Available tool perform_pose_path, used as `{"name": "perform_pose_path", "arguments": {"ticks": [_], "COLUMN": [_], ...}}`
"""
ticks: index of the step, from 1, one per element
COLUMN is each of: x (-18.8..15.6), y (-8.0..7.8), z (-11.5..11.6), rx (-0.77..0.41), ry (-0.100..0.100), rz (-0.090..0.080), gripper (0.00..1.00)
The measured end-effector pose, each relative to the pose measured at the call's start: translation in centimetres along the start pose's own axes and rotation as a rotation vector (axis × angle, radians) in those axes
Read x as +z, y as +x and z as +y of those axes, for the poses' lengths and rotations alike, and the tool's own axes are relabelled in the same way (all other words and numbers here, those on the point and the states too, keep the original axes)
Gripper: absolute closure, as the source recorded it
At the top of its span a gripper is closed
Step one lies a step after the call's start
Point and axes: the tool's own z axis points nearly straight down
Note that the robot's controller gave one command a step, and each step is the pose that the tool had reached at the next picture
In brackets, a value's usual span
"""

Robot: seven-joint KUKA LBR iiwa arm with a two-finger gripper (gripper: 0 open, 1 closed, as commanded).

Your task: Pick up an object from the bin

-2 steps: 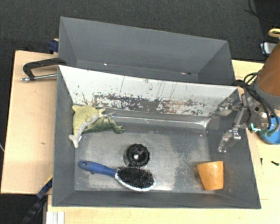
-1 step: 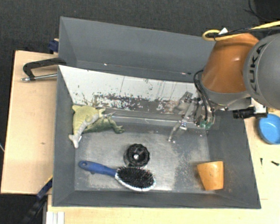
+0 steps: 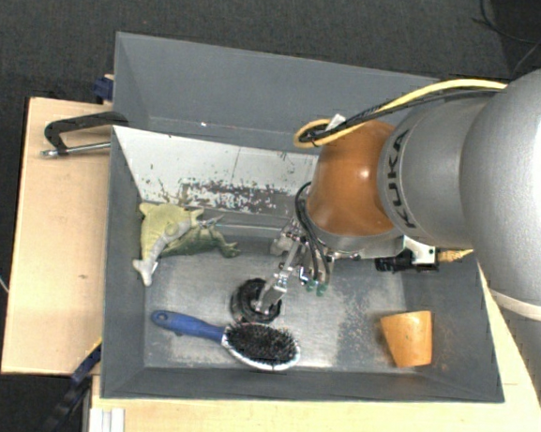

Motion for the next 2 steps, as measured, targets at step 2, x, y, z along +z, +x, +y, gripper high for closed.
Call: {"name": "perform_pose_path", "arguments": {"ticks": [2], "x": [-17.0], "y": [-1.0], "z": [0.9], "rx": [-0.138], "ry": [0.0], "rz": [-0.004], "gripper": [1.0]}}
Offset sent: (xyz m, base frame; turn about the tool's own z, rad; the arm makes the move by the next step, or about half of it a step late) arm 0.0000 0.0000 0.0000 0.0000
